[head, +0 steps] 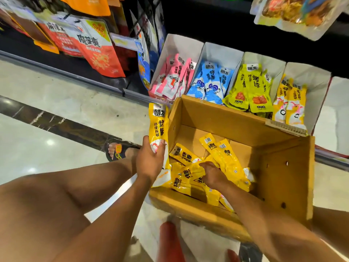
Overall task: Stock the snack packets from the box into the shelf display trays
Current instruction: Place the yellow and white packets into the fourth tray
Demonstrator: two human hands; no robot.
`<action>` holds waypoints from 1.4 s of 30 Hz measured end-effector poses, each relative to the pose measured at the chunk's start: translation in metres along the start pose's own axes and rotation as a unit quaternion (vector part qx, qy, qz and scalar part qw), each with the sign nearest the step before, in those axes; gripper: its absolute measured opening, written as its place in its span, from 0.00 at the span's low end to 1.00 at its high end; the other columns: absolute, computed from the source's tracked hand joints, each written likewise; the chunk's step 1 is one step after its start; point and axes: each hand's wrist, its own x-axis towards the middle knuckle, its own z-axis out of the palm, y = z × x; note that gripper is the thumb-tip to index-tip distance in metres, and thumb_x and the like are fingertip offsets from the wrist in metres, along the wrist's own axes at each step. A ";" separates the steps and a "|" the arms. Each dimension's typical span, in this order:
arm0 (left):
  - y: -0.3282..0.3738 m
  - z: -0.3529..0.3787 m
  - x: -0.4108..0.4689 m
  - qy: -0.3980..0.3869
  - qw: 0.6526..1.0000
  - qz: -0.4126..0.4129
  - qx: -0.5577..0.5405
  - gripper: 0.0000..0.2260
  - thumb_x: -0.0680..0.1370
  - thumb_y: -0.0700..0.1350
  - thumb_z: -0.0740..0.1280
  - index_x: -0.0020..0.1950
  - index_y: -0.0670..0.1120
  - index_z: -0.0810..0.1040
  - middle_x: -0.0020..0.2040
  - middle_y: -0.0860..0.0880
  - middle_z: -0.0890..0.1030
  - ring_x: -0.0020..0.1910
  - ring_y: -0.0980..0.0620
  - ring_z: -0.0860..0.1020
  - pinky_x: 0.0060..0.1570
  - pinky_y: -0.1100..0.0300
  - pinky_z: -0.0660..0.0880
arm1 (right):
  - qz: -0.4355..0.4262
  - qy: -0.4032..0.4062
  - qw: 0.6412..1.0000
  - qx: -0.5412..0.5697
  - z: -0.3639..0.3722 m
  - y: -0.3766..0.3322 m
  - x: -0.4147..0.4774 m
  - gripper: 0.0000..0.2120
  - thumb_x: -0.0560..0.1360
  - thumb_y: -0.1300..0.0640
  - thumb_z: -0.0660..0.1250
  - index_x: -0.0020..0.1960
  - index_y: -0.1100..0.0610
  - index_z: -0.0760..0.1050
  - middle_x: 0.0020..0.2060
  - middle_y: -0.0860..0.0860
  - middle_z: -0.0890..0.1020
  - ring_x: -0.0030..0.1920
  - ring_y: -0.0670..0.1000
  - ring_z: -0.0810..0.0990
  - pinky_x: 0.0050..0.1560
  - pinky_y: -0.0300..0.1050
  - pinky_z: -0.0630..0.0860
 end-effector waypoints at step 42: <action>0.014 -0.006 -0.008 -0.003 0.999 0.013 0.029 0.14 0.82 0.61 0.63 0.57 0.52 0.73 0.45 0.54 0.82 0.46 0.46 0.82 0.45 0.53 0.76 | 0.029 0.116 0.971 0.207 -0.079 0.000 -0.029 0.07 0.73 0.57 0.73 0.40 0.47 0.76 0.37 0.46 0.81 0.34 0.51 0.83 0.39 0.45 0.80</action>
